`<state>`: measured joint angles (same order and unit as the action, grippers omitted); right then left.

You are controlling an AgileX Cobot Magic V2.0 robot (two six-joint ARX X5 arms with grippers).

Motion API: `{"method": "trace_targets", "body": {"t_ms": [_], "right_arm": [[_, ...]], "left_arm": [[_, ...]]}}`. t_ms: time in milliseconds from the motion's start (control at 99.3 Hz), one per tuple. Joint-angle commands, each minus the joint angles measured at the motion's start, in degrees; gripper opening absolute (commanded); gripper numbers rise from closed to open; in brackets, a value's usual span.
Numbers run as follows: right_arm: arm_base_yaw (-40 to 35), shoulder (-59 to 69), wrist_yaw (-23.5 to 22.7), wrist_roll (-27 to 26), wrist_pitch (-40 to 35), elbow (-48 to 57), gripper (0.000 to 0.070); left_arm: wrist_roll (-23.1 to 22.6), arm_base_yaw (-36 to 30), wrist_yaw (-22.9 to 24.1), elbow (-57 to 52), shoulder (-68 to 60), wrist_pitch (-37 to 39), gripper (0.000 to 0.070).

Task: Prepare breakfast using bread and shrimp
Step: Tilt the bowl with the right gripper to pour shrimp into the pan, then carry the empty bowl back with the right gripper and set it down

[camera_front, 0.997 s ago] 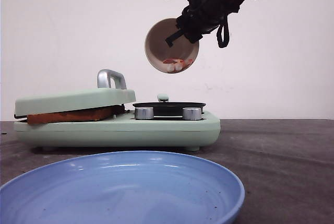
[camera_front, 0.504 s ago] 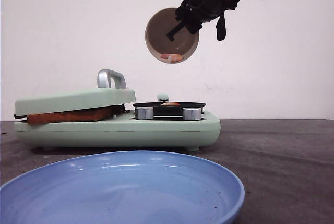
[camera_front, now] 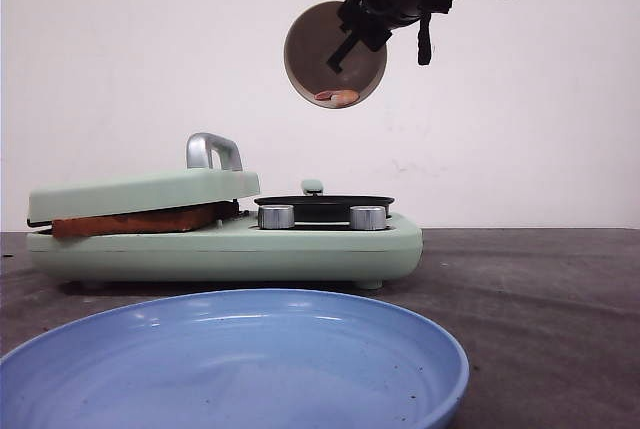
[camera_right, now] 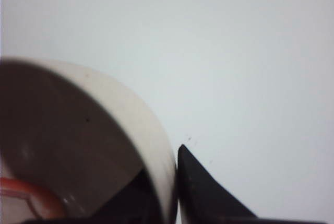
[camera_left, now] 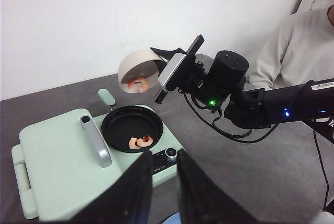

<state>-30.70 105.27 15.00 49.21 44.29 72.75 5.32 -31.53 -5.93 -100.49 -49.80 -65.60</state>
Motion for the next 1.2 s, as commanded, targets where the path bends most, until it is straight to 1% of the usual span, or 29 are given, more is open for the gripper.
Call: {"method": "trace_targets", "body": {"t_ms": [0,151,352,403,443,504,554,584,624,685,785,826,836,886,957,977,1037,1088,1118,1188], "right_arm": [[-0.48,1.07,0.13,1.42,2.21,1.62,0.0002],[-0.57,1.07,0.0,2.75,4.76,1.68,0.0002],[-0.72,1.07,-0.22,2.8,4.96,2.43,0.0002],[-0.79,1.07,-0.24,2.36,4.76,2.69,0.0002],[-0.79,1.07,-0.2,0.79,4.09,3.02,0.0003],[-0.79,1.07,0.72,-5.09,0.44,4.07,0.0002],[-0.76,1.03,2.69,-10.54,-3.52,5.25,0.0003],[-0.61,0.85,4.55,-15.19,-7.37,6.27,0.0003],[-0.13,0.33,5.84,-20.68,-12.83,7.5,0.0003],[1.05,-0.79,6.01,-28.74,-21.33,9.16,0.0003],[3.19,-3.08,5.51,-38.45,-32.28,10.69,0.0003],[4.79,-4.61,3.45,-43.6,-38.21,11.17,0.0003],[4.98,-4.74,3.15,-44.15,-38.82,11.21,0.0003],[7.63,-6.03,-0.76,-50.34,-45.88,11.76,0.0003],[11.02,-7.23,-4.57,-56.78,-53.48,11.8,0.0003],[12.37,-7.3,-6.43,-58.82,-56.11,11.8,0.0003],[15.47,-7.3,-10.88,-62.12,-62.07,11.8,0.0003],[18.45,-7.3,-13.99,-63.63,-67.91,11.8,0.0003],[20.41,-7.28,-15.12,-63.63,-71.84,11.76,0.0003],[23.23,-7.21,-15.06,-62.84,-76.94,11.3,0.0003]], "left_arm": [[-0.13,-0.37,0.13,-0.9,-0.31,0.42,0.0],[-0.11,-0.37,0.13,-0.9,-0.31,0.46,0.0],[-0.28,-0.37,0.13,-0.9,-0.31,0.5,0.0],[-0.46,-0.37,0.15,-0.9,-0.31,0.5,0.0],[-0.63,-0.37,0.15,-0.9,-0.31,0.5,0.0],[-0.79,-0.37,0.15,-0.9,-0.31,0.52,0.0],[-0.79,-0.37,0.15,-0.9,-0.31,0.61,0.0],[-0.79,-0.37,0.15,-0.9,-0.31,0.72,0.0],[-0.79,-0.37,0.15,-0.9,-0.31,0.9,0.0],[-0.76,-0.37,0.15,-0.9,-0.31,0.98,0.0],[-0.79,-0.37,0.15,-0.9,-0.31,1.09,0.0],[-0.79,-0.37,0.15,-0.9,-0.31,1.27,0.0],[-0.79,-0.37,0.15,-0.9,-0.31,1.31,0.0],[-0.81,-0.37,0.15,-0.9,-0.31,1.53,0.0],[-0.81,-0.37,0.15,-0.9,-0.31,2.19,0.0],[-0.81,-0.37,0.15,-0.9,-0.31,2.45,0.0],[-0.81,-0.37,0.13,-0.9,-0.31,3.45,0.0],[-0.81,-0.37,0.13,-0.9,-0.31,4.11,0.0],[-0.85,-0.37,0.13,-0.9,-0.31,4.35,0.0],[-1.57,-0.37,0.13,-0.9,-0.31,4.35,0.0]]}}
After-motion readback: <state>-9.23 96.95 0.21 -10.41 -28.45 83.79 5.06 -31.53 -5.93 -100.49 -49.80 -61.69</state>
